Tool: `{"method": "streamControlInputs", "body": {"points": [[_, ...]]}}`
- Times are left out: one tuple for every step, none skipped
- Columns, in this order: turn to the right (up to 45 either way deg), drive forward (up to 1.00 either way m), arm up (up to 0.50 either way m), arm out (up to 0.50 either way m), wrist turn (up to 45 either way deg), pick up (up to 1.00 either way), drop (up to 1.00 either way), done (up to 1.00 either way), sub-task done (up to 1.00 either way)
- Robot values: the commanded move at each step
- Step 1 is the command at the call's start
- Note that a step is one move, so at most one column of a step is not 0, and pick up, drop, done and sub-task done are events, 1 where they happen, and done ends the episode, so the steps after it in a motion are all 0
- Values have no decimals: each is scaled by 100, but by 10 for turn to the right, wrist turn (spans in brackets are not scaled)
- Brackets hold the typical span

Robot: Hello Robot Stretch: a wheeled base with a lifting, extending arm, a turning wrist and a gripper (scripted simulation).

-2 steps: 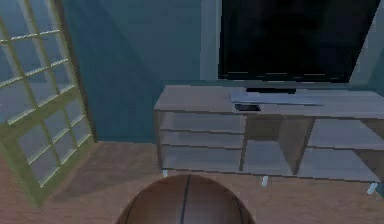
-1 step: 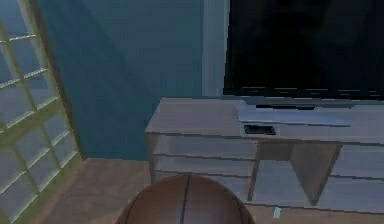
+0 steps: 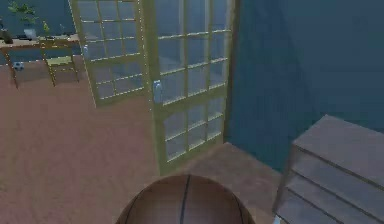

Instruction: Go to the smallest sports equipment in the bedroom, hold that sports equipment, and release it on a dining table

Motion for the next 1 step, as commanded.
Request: {"method": "streamControlInputs", "body": {"points": [[-300,0,0,0,0,0,0,0,0]]}}
